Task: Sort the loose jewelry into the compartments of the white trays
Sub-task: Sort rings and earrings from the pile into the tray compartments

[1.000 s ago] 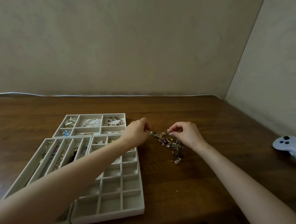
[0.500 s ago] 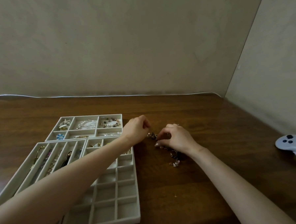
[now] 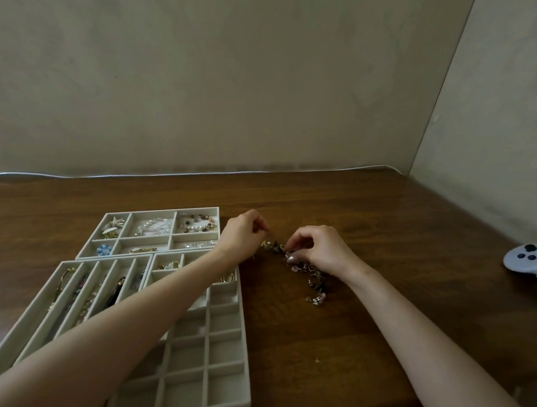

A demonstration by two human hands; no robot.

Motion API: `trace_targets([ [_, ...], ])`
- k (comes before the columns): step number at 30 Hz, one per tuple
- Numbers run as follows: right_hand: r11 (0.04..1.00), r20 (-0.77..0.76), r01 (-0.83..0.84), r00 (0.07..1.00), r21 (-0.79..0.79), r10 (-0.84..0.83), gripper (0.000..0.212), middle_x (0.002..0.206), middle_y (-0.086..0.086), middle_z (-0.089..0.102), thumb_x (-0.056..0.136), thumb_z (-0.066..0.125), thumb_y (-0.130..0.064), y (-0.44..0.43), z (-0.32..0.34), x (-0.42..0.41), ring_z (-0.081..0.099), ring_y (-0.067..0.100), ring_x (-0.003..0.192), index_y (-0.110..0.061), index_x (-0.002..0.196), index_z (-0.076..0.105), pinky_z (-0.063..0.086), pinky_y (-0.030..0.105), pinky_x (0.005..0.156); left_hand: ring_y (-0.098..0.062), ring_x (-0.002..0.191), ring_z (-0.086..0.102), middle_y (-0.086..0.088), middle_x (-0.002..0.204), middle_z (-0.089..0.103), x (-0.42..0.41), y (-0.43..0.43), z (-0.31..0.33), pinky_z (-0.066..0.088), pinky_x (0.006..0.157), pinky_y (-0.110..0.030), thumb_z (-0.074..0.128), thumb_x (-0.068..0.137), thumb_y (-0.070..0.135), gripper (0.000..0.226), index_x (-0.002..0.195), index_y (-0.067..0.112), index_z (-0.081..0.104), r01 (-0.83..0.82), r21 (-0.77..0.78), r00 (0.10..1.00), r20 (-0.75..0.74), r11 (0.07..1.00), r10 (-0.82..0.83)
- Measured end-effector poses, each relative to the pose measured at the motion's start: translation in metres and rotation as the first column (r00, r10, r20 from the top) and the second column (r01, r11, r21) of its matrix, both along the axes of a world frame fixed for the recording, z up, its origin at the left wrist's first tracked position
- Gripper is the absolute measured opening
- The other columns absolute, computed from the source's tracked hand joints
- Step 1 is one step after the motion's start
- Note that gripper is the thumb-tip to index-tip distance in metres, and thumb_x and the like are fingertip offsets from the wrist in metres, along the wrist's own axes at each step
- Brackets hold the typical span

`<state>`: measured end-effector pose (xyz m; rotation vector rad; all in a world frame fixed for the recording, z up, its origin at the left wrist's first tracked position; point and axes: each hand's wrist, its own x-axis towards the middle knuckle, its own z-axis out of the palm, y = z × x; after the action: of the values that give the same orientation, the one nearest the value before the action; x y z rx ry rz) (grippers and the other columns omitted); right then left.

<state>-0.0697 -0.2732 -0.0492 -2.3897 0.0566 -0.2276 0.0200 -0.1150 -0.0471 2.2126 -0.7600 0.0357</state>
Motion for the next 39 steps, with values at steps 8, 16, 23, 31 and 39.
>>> trace_targets([
  [8,0.995,0.032,0.090,0.995,0.052,-0.091,0.013,0.087,-0.011,0.066,0.079,0.073,-0.009,-0.017,-0.003,-0.005,0.060,0.001,0.088,-0.021,0.084,0.071,0.041,0.012,0.076,-0.016,0.090,0.060,-0.002,0.097,0.064,-0.013,-0.019,0.000,0.052,0.080,-0.031,0.056,0.088,0.010,0.010,0.097,0.011,0.061,0.096,0.062,0.994,0.041,0.993,-0.099],
  [16,0.975,-0.003,0.192,0.981,0.114,-0.193,0.010,0.091,-0.009,0.065,0.082,0.071,-0.011,-0.031,-0.001,-0.009,0.056,0.008,0.099,-0.021,0.080,0.068,0.042,0.028,0.090,-0.013,0.085,0.060,0.001,0.095,0.063,-0.015,-0.035,0.001,0.052,0.074,-0.027,0.059,0.088,0.016,0.013,0.101,0.013,0.060,0.176,0.161,0.982,0.043,0.971,-0.185],
  [23,0.936,0.010,0.274,0.959,0.220,-0.283,0.007,0.090,-0.002,0.064,0.087,0.064,-0.011,-0.035,-0.001,-0.012,0.058,0.008,0.088,-0.015,0.083,0.066,0.042,0.019,0.069,-0.016,0.101,0.054,0.000,0.106,0.060,-0.020,-0.058,-0.006,0.050,0.085,-0.033,0.065,0.084,0.027,0.023,0.104,0.019,0.059,0.181,0.309,0.973,0.080,0.934,-0.215],
  [31,0.904,0.042,0.320,0.937,0.282,-0.345,0.008,0.085,0.001,0.065,0.088,0.063,-0.013,-0.040,-0.003,-0.011,0.061,0.012,0.083,-0.012,0.080,0.066,0.045,0.024,0.072,-0.021,0.111,0.048,-0.002,0.111,0.059,-0.019,-0.071,-0.006,0.042,0.095,-0.040,0.067,0.077,0.047,0.039,0.105,0.020,0.060,0.147,0.410,0.969,0.125,0.900,-0.215],
  [39,0.891,0.049,0.348,0.925,0.292,-0.377,0.005,0.088,0.003,0.066,0.088,0.064,-0.016,-0.041,-0.004,-0.009,0.063,0.014,0.083,-0.015,0.083,0.063,0.052,0.025,0.071,-0.020,0.104,0.055,0.001,0.103,0.063,-0.023,-0.083,0.003,0.044,0.096,-0.043,0.069,0.080,0.034,0.015,0.085,0.022,0.061,0.208,0.453,0.976,-0.034,0.867,-0.217],
])
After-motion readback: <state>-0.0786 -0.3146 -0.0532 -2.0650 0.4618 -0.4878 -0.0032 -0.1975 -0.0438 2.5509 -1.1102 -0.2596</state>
